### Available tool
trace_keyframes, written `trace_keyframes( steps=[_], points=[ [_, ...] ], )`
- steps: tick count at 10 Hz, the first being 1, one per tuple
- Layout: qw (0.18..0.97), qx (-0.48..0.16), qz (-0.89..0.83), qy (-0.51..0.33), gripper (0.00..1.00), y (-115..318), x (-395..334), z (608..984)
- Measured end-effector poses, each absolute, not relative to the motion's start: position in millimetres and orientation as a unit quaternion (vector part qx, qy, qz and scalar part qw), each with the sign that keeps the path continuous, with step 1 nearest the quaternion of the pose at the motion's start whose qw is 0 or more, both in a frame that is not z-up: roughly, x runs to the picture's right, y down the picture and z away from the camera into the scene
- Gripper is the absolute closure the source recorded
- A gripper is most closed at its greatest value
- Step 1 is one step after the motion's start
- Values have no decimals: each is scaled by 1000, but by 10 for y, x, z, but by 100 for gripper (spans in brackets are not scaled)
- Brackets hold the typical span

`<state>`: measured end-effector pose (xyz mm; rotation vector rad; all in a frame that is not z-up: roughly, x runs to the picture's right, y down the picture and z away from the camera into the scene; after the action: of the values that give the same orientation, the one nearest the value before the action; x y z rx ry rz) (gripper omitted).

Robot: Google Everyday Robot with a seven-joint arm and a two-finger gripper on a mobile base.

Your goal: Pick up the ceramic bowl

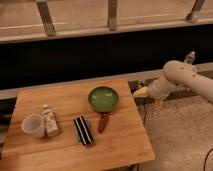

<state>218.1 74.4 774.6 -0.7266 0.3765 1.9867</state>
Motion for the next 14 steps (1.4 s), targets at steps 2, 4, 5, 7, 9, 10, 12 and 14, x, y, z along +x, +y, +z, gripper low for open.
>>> trace_keyframes(
  steps=[2, 4, 5, 7, 9, 10, 12, 14],
  points=[
    [476, -297, 813, 154, 20, 744, 2180, 7747],
    [476, -297, 813, 154, 20, 744, 2180, 7747],
    [477, -297, 813, 154, 20, 744, 2181, 7746],
    [478, -302, 811, 151, 20, 729, 2185, 7757],
    [487, -312, 803, 141, 20, 669, 2047, 7784],
    [496, -315, 798, 134, 20, 625, 1904, 7793],
    [522, -326, 779, 117, 20, 559, 1385, 7837],
    [520, -323, 781, 123, 20, 589, 1465, 7831]
  ],
)
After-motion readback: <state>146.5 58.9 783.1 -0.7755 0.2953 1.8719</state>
